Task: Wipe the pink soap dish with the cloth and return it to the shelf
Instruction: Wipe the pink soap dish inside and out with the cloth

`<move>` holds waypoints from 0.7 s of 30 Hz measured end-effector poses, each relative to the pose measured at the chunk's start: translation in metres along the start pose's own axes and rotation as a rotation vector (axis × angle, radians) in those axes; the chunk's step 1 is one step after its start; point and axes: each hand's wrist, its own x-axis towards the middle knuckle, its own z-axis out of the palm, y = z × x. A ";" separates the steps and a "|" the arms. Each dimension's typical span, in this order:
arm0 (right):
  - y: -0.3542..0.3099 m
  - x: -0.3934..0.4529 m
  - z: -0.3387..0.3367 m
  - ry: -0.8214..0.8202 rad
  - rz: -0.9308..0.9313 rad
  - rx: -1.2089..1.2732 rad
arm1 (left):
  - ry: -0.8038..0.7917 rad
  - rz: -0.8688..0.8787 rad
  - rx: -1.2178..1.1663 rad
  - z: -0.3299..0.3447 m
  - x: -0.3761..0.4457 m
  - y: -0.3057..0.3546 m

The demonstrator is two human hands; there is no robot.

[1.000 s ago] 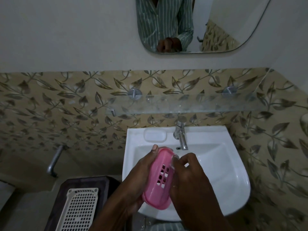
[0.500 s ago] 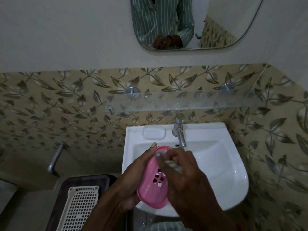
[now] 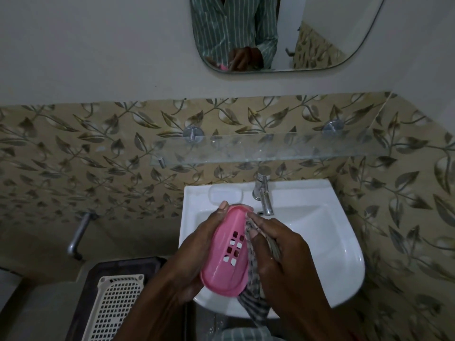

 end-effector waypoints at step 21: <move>0.003 -0.003 -0.005 0.063 0.093 -0.061 | 0.018 0.144 -0.008 0.007 0.006 -0.011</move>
